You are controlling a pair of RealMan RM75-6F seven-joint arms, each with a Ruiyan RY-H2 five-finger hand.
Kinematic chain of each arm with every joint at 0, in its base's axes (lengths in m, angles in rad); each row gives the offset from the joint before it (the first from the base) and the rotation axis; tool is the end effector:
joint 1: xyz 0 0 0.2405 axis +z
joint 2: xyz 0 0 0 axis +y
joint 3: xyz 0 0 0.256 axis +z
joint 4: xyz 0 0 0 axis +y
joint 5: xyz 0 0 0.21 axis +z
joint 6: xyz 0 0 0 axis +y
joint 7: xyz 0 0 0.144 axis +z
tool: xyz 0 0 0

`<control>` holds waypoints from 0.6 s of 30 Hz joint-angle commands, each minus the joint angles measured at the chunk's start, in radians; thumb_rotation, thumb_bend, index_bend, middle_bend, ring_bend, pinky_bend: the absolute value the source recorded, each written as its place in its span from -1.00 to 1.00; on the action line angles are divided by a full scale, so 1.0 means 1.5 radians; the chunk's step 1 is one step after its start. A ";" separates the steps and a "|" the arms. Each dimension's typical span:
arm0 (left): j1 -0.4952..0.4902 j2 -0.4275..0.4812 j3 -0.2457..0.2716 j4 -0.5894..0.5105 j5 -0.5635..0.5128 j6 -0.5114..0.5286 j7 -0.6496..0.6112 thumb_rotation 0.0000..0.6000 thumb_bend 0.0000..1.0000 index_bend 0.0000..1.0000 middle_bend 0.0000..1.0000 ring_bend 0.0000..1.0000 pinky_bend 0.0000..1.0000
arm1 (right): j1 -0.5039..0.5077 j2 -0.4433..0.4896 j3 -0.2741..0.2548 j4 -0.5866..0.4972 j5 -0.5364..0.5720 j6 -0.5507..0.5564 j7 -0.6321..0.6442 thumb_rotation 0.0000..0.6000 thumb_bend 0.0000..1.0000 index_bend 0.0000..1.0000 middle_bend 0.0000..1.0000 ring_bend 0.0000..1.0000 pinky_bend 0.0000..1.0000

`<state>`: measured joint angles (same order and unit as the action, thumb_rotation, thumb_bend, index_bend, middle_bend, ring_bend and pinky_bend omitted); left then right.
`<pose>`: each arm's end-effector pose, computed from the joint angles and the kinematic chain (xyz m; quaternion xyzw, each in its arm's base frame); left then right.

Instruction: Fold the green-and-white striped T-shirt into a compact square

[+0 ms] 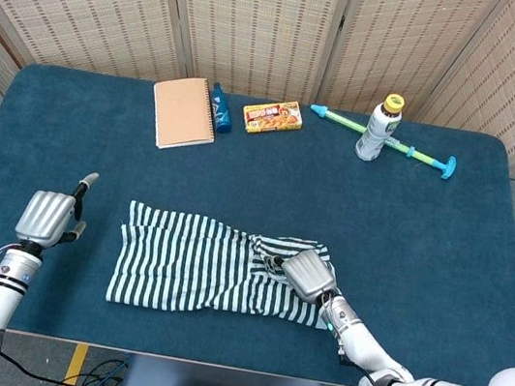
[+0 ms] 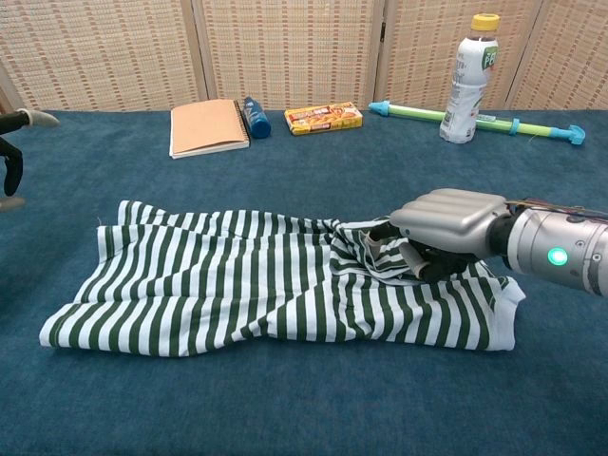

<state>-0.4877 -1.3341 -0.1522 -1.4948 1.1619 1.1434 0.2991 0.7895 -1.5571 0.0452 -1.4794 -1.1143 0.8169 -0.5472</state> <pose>-0.2580 0.3169 0.0806 -0.6636 -0.3708 -0.3310 0.5591 -0.1589 -0.3133 -0.0534 0.8507 -0.2912 0.2470 0.3614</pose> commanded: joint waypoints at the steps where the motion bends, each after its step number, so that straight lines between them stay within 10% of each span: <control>1: -0.001 0.001 -0.002 0.000 -0.001 0.000 0.002 1.00 -0.27 -1.00 0.22 0.33 0.87 | -0.003 0.003 0.003 -0.007 -0.011 0.012 0.009 1.00 0.90 -0.46 0.91 1.00 1.00; 13: -0.016 0.010 0.001 0.019 0.034 -0.019 -0.031 1.00 -0.27 -1.00 0.21 0.33 0.87 | -0.056 0.115 0.038 -0.107 -0.105 0.147 0.097 1.00 -0.16 -0.46 0.91 1.00 1.00; 18: -0.038 0.001 0.014 0.054 0.096 -0.045 -0.088 1.00 -0.30 -0.76 0.21 0.33 0.87 | -0.083 0.161 0.044 -0.142 -0.119 0.193 0.098 1.00 -0.22 -0.46 0.91 1.00 1.00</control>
<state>-0.5277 -1.3258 -0.1413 -1.4378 1.2725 1.0957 0.1985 0.6810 -1.3338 0.1054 -1.6758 -1.2838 1.0909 -0.4035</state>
